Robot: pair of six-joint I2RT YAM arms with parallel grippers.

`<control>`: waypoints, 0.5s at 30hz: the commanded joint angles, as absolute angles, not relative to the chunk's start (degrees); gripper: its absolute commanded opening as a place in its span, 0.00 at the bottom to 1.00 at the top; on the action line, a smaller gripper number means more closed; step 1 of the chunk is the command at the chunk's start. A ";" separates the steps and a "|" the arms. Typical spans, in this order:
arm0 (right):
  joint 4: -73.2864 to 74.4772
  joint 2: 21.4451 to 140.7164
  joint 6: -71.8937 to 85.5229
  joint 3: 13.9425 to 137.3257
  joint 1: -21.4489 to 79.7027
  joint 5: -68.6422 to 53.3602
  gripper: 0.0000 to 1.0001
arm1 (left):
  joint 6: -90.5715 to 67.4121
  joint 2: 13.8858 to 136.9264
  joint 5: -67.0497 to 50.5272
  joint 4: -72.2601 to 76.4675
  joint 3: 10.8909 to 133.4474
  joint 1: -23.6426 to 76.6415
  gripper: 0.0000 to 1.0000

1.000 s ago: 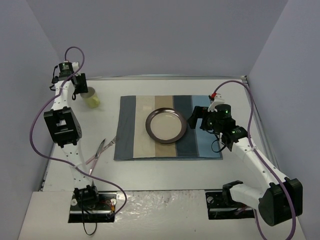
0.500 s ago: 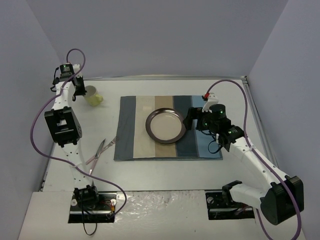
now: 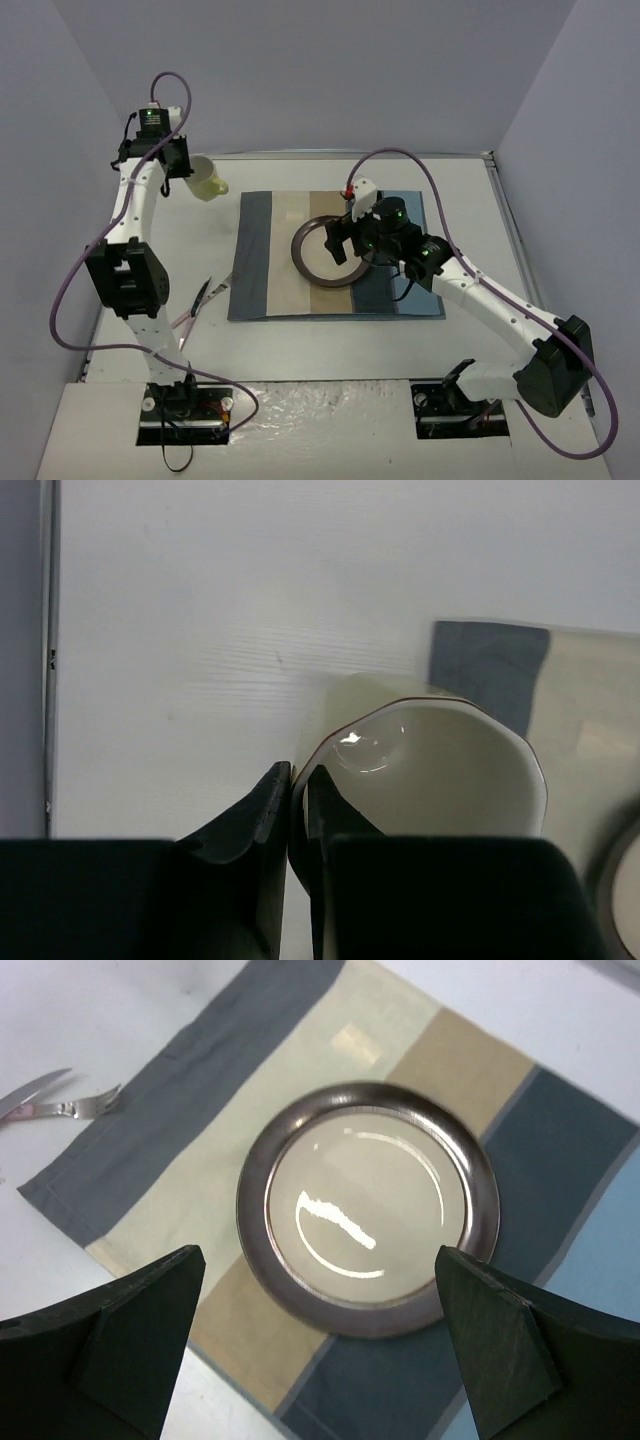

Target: Set the dinner table for one person

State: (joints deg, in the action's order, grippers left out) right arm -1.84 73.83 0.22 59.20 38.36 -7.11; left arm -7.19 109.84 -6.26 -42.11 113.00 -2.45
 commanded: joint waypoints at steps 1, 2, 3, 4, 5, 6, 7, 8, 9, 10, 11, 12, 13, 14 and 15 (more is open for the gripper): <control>-6.31 79.42 -6.87 68.24 40.74 -10.92 0.96 | -14.55 97.01 -3.65 -42.21 110.02 6.94 0.00; -6.60 80.59 -7.88 69.58 41.13 -11.33 0.96 | -15.53 95.74 -3.30 -42.46 108.90 8.23 0.00; -6.90 81.75 -8.91 70.92 41.52 -11.72 0.95 | -16.48 94.48 -2.95 -42.76 107.82 9.49 0.00; -7.10 82.52 -9.05 72.02 41.88 -11.78 0.95 | -17.07 94.31 -2.06 -43.11 107.36 10.82 0.00; -7.12 82.62 -9.35 72.16 42.07 -11.93 0.95 | -17.14 93.79 -1.41 -43.53 107.32 12.02 0.00; -7.05 83.93 -9.48 73.91 42.39 -12.75 0.95 | -17.87 92.60 -0.88 -43.81 106.66 14.11 0.00; -7.11 85.00 -9.68 75.25 42.83 -12.95 0.94 | -18.70 91.65 -0.03 -43.89 106.07 15.79 0.00; -7.20 85.97 -9.91 76.46 43.29 -13.00 0.94 | -19.54 90.77 0.90 -43.94 105.51 17.37 0.00; -7.21 86.62 -10.01 77.25 43.62 -12.80 0.94 | -19.97 90.29 1.92 -44.15 105.43 18.31 0.00; -7.21 87.26 -10.10 78.02 43.94 -12.57 0.94 | -20.38 89.84 2.96 -44.38 105.38 19.22 0.00; -7.21 87.61 -10.19 78.46 44.19 -12.40 0.93 | -20.64 89.82 3.24 -44.55 105.63 19.91 0.00; -7.21 87.96 -10.20 78.82 44.54 -12.39 0.93 | -20.82 89.74 3.50 -44.89 105.64 20.45 0.00; -7.28 88.46 -10.23 79.06 45.04 -11.94 0.92 | -21.09 89.66 3.59 -45.25 105.87 21.22 0.00; -7.36 88.97 -10.27 79.30 45.55 -11.48 0.92 | -21.36 89.58 3.67 -45.60 106.10 22.01 0.00; -7.46 89.31 -10.40 79.52 45.93 -10.99 0.90 | -21.44 89.52 4.12 -45.82 106.25 22.73 0.00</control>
